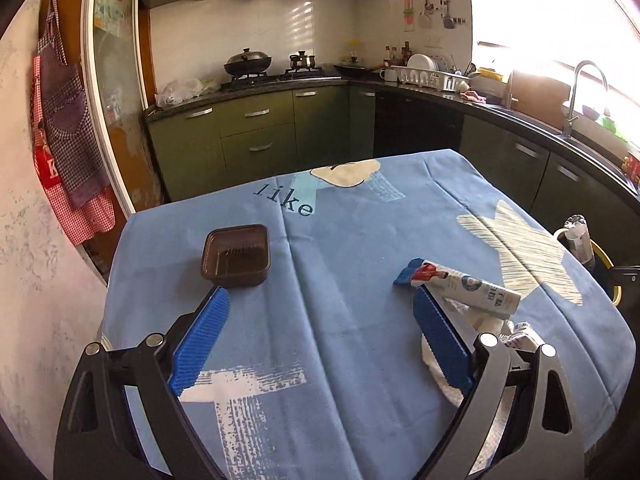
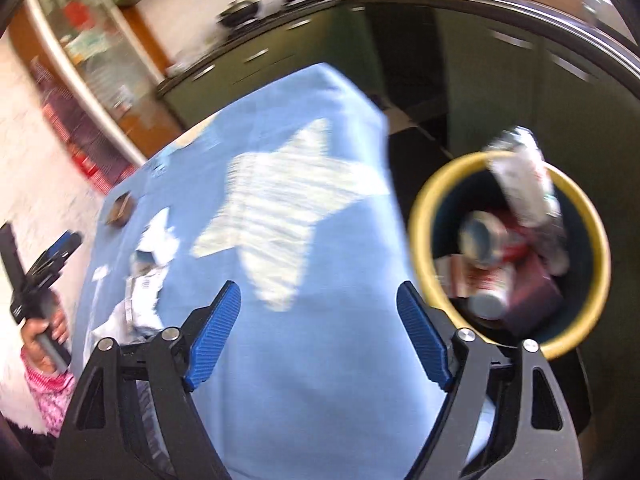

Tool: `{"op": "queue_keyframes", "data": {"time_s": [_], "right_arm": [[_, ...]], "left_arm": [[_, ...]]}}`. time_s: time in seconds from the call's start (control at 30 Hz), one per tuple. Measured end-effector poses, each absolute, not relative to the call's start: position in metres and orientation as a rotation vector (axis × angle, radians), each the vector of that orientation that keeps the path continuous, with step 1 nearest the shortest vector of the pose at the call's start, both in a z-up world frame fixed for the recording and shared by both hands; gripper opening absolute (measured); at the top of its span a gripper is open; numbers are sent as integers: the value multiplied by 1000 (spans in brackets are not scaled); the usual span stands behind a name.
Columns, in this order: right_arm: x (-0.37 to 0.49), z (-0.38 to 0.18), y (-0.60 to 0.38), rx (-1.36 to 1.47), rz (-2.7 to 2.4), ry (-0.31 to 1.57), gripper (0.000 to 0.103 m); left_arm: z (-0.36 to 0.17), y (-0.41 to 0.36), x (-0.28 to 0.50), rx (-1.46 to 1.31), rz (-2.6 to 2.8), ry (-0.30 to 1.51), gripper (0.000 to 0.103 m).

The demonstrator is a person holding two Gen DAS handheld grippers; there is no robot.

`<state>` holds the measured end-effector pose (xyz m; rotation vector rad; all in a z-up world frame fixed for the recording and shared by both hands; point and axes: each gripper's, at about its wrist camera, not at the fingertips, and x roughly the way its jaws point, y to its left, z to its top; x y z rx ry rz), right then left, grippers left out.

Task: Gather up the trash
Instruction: 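Grasp the crumpled silver wrapper with the right tool, then carry the silver wrapper over the bin and open the right tool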

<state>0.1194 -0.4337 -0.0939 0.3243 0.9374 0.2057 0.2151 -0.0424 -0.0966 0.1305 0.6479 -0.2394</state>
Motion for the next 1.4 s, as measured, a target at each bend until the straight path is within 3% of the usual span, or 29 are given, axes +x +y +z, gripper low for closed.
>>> {"op": "queue_keyframes", "data": {"time_s": [0.3, 0.73, 0.8, 0.83, 0.97, 1.4], "right_arm": [[139, -102, -317, 199, 455, 1028, 69], [154, -115, -280, 160, 472, 1065, 70], [154, -116, -278, 165, 482, 1067, 58], [154, -116, -278, 168, 486, 1071, 46], [151, -112, -278, 182, 494, 1049, 34], [135, -77, -301, 261, 519, 941, 34]], "left_arm": [[-115, -22, 223, 72, -185, 667, 92], [-123, -22, 226, 65, -152, 693, 92], [-124, -24, 225, 75, -152, 695, 92], [-124, -25, 225, 80, -151, 695, 92], [-125, -28, 224, 90, -155, 695, 92], [-128, -31, 225, 108, -165, 700, 93]]}}
